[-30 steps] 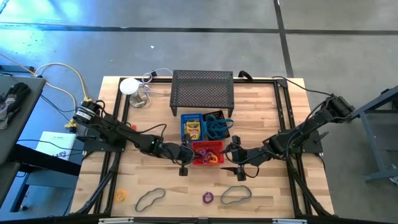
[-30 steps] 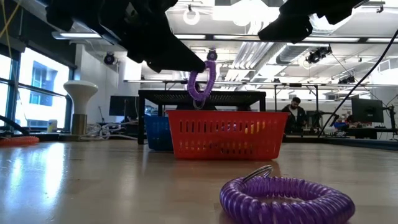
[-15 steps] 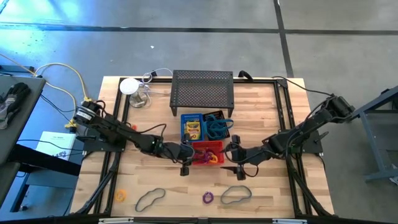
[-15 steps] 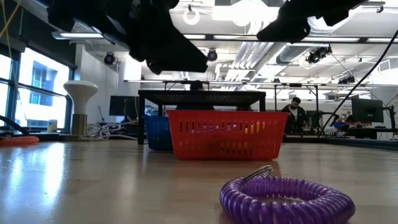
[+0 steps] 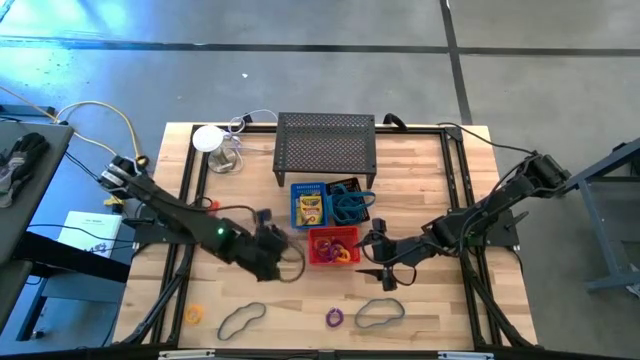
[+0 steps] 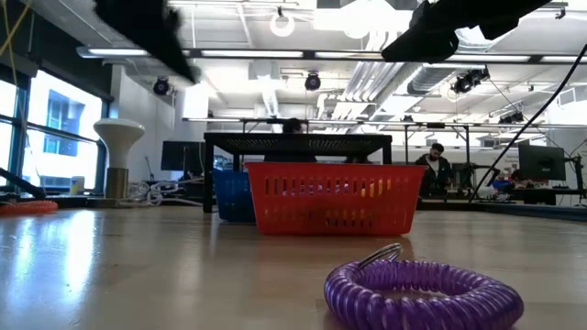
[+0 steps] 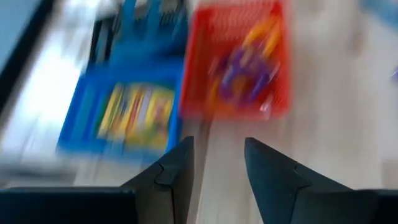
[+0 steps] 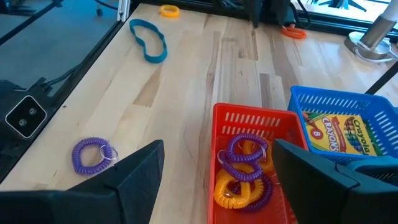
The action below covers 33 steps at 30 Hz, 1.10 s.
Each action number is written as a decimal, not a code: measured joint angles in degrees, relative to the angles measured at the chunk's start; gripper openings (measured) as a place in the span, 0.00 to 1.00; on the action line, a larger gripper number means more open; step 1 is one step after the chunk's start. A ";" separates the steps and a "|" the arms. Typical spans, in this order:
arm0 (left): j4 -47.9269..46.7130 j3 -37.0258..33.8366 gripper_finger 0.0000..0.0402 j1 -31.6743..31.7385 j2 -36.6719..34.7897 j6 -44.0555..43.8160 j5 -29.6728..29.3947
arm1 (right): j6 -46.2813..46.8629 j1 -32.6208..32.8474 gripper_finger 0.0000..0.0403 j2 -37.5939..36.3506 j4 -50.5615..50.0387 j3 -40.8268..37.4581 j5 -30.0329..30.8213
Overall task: Pick & Place Office Desk Supplies
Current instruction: Put the orange spring keychain into the red bin
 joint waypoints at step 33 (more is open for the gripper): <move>-43.38 -16.58 0.33 33.87 -0.19 -22.64 26.36 | 0.40 -0.33 0.71 0.00 -0.04 0.00 -0.21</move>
